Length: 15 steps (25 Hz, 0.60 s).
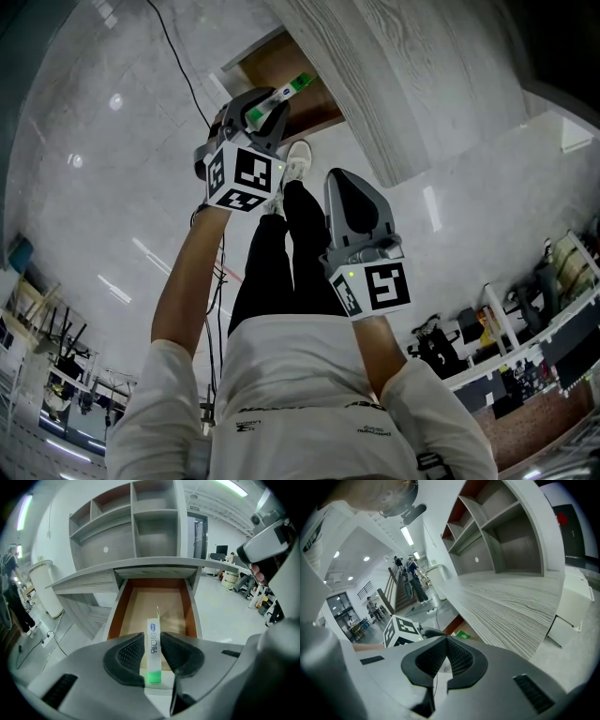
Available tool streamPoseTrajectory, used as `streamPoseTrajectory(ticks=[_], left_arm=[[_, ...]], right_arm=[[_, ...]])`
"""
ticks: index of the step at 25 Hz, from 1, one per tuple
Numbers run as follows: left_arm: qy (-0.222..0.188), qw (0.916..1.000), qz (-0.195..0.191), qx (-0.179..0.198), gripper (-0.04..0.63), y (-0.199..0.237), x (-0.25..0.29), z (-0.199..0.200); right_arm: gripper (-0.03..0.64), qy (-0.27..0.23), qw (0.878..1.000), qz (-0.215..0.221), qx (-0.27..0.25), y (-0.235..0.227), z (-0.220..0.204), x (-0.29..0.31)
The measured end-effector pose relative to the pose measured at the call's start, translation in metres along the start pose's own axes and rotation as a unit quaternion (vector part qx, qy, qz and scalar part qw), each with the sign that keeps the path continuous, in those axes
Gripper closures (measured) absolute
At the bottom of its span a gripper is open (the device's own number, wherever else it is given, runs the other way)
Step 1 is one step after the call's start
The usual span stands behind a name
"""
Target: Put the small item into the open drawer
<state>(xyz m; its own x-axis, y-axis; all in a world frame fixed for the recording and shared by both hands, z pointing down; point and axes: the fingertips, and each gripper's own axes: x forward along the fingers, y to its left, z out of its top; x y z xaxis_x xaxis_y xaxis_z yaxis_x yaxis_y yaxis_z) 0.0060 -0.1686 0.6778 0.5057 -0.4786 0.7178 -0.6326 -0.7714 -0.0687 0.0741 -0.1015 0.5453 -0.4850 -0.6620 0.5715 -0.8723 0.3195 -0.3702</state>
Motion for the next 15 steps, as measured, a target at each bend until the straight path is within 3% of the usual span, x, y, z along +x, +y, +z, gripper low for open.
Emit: streamPoseTrajectory(ticks=[6,15], left_arm=[[-0.001,1.0000,0.005,0.003,0.480,0.000,-0.004,0.002],[-0.018,0.9994,0.018,-0.026,0.503,0.004,-0.019,0.012]], right_arm=[[0.588,-0.006,1.000,-0.002,-0.001,0.001,0.002,-0.003],[0.588,-0.021,1.000,-0.011,-0.005,0.003,0.009,-0.016]])
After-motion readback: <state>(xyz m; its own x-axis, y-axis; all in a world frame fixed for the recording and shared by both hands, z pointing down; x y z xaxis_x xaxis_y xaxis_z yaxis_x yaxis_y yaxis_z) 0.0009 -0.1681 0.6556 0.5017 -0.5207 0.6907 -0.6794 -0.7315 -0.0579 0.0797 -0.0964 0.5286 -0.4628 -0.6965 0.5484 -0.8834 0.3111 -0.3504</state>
